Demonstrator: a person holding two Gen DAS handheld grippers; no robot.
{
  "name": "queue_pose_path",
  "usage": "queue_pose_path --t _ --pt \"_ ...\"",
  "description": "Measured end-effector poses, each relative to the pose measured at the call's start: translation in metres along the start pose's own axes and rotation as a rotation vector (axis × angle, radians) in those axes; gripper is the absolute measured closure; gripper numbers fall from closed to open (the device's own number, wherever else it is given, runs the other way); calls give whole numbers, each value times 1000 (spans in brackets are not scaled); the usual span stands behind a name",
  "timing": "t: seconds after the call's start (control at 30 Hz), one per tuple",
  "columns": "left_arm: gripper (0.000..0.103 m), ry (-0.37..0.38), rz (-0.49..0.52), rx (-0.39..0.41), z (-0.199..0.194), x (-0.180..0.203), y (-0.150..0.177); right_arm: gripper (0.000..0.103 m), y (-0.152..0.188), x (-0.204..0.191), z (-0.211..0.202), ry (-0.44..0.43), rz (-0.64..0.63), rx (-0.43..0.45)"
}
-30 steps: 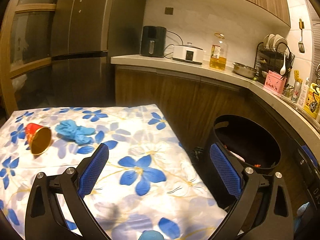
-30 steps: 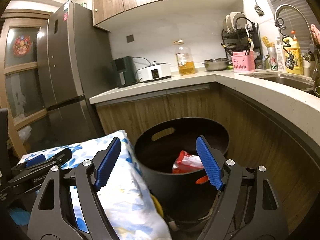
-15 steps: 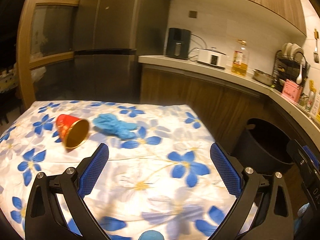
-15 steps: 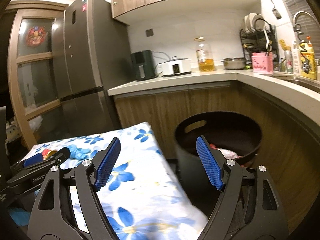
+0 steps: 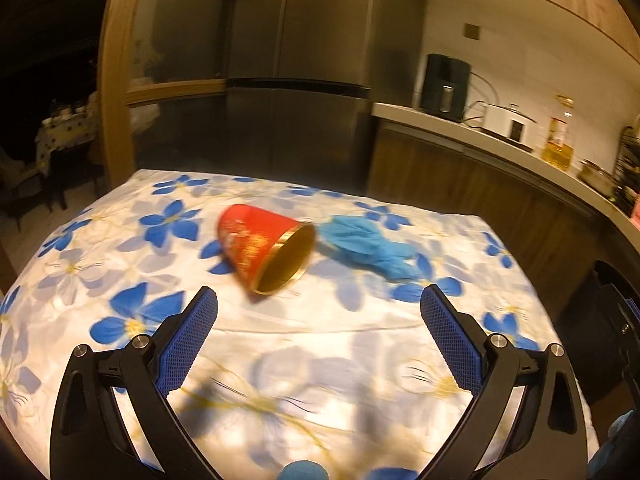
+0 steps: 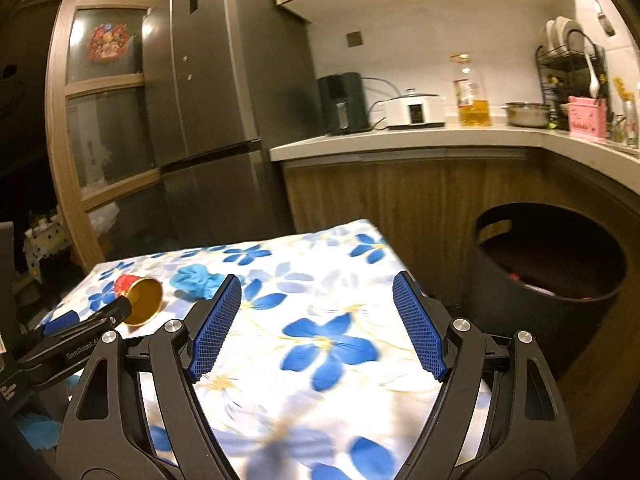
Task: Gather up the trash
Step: 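Move both tools back over the table toward the gold-rimmed cup and blue glove, then grasp the gold-rimmed red cup with the left tool while the right tool grasps the blue glove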
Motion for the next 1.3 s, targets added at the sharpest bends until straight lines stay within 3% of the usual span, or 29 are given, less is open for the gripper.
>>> queue_pose_path --t 0.2,0.53,0.77,1.07,1.17,1.23,1.3 --pt "6 -49 -5 16 20 -14 -12 26 -6 -28 34 -36 -11 -16" --pt "6 -80 -18 -41 62 -23 -33 26 -10 -64 90 -63 -47 -75" --pt "17 -100 -39 -108 84 -29 -38 26 -15 -82 117 -95 -44 -111" --pt "53 -53 -111 -220 108 -43 -31 26 -19 -98 134 -111 -58 -144" --pt "70 -21 -146 -233 111 -49 -29 26 -17 -105 138 -116 -73 -158" --pt "90 -1 -170 -233 111 -54 -28 26 -16 -109 142 -117 -83 -168" --pt "94 20 -199 -226 108 -61 -28 28 -16 -114 146 -114 -96 -179"
Point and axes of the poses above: each gripper's, at about its wrist camera, not at the fingertips, and z roughly the way its jaws point, x to its right, y to its underside, the point moved 4 cm from there along z, roughly the way its jaws point, and after that the axes turned 10 degrees about -x, right-handed, at the moved point
